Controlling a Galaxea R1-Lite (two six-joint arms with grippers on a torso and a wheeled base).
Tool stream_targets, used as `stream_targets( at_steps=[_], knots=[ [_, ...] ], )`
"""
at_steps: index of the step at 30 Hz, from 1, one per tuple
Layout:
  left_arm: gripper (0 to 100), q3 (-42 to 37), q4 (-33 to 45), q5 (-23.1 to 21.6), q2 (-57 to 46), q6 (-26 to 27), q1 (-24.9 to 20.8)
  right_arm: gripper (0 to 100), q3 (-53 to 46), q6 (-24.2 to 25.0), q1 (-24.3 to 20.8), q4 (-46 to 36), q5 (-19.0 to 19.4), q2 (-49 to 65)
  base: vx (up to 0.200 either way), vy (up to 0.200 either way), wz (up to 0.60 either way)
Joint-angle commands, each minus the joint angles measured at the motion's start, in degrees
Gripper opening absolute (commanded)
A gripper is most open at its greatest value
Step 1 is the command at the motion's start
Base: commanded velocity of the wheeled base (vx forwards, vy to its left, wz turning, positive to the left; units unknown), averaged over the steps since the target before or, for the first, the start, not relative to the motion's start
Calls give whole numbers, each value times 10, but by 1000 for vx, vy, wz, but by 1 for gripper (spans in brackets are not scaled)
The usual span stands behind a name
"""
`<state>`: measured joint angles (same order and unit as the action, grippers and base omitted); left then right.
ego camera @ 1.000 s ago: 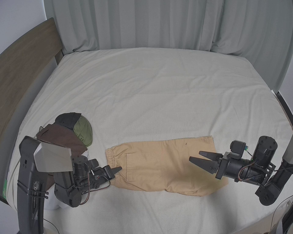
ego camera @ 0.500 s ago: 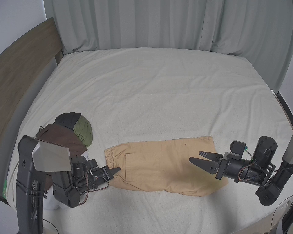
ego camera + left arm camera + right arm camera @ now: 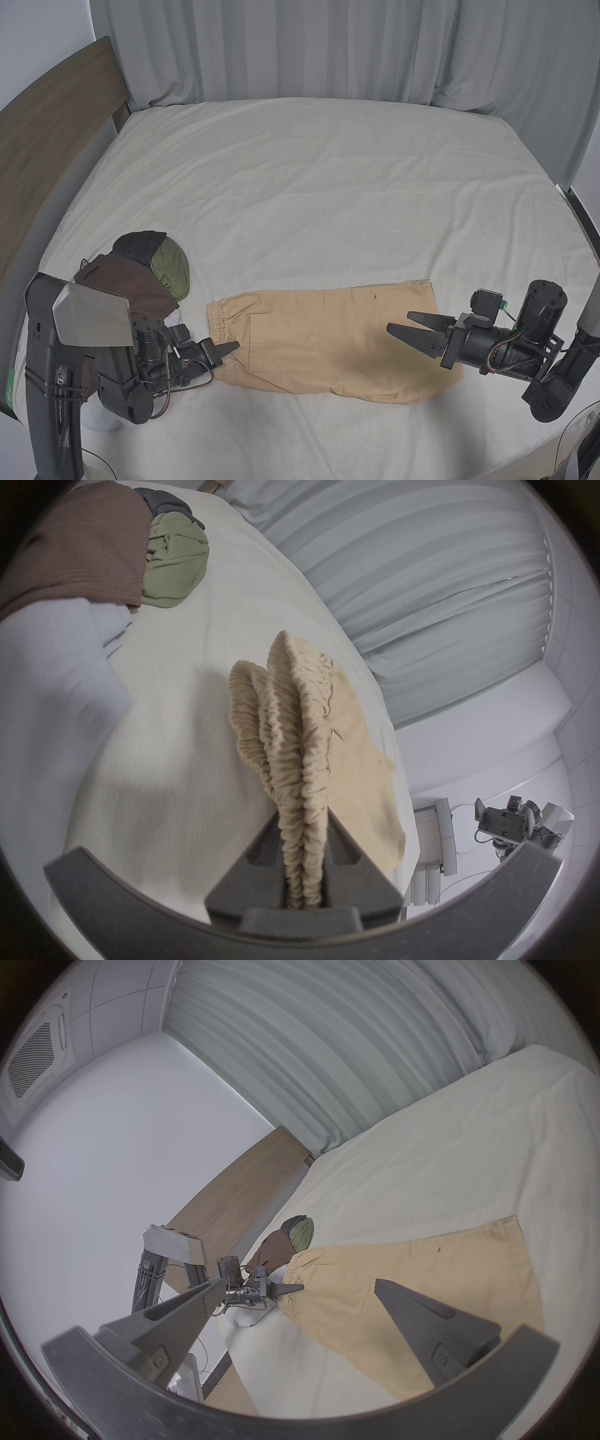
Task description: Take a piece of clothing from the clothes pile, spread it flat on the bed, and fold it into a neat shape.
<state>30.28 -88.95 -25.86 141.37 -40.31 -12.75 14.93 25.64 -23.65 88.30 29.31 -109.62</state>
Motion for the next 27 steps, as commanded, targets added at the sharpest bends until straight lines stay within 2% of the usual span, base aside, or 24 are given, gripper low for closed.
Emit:
stream_targets(
  at_steps=[1, 3, 7, 13, 21, 27],
  knots=[
    [0, -16, -3, -18, -18, 6, 16, 100, 0, 0, -1, 0, 0, -2, 0, 0, 0],
    [0, -29, -3, -41, -35, 8, 30, 100, 0, 0, -1, 0, 0, -2, 0, 0, 0],
    [0, -38, -3, -59, -44, 17, 47, 100, 0, 0, -1, 0, 0, -2, 0, 0, 0],
    [0, -59, -3, -81, -45, 74, 72, 100, 1, 0, -1, 0, 0, -1, 0, 0, 0],
    [0, -78, -2, -104, -54, 88, 78, 100, 0, 0, 0, 0, 0, -1, 0, 0, 0],
    [0, -87, -2, -136, -75, 89, 101, 100, 0, 0, -1, 0, 0, -2, 0, 0, 0]
  ],
)
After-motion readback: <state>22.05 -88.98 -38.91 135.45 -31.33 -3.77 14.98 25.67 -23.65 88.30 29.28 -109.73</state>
